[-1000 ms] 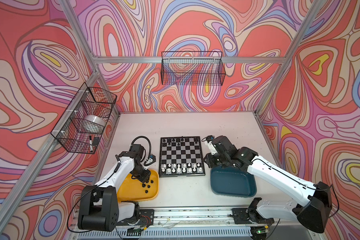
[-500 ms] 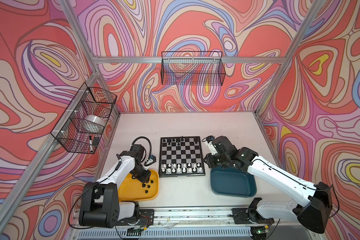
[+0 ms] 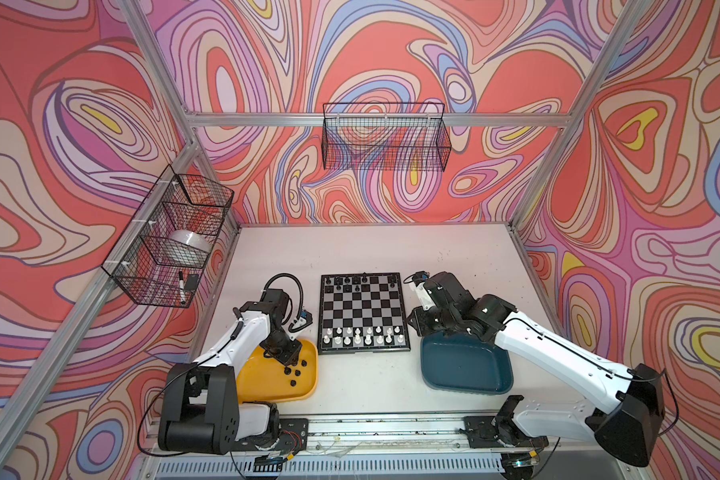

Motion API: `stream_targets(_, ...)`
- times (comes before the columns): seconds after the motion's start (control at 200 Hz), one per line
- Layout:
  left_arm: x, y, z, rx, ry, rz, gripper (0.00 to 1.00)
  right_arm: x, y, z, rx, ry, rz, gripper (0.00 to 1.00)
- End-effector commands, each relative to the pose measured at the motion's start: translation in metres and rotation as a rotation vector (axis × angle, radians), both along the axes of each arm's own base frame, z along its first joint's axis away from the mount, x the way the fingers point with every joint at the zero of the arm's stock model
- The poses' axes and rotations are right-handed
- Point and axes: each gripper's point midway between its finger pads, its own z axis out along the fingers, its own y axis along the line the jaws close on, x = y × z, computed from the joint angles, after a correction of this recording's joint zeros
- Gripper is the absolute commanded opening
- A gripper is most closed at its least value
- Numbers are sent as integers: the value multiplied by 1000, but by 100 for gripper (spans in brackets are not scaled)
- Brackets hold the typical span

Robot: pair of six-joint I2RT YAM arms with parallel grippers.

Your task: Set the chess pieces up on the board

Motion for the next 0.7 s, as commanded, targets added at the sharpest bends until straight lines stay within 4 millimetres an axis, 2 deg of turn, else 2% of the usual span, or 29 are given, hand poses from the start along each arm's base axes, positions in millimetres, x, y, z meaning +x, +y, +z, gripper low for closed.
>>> stream_targets(0.0, -4, -1, -2, -11, 19, -15, 38, 3, 0, 4, 3, -19, -1, 18)
stream_targets(0.691, -4, -1, -8, 17, 28, -41, 35, 2, 1, -1, 3, -16, -1, 18)
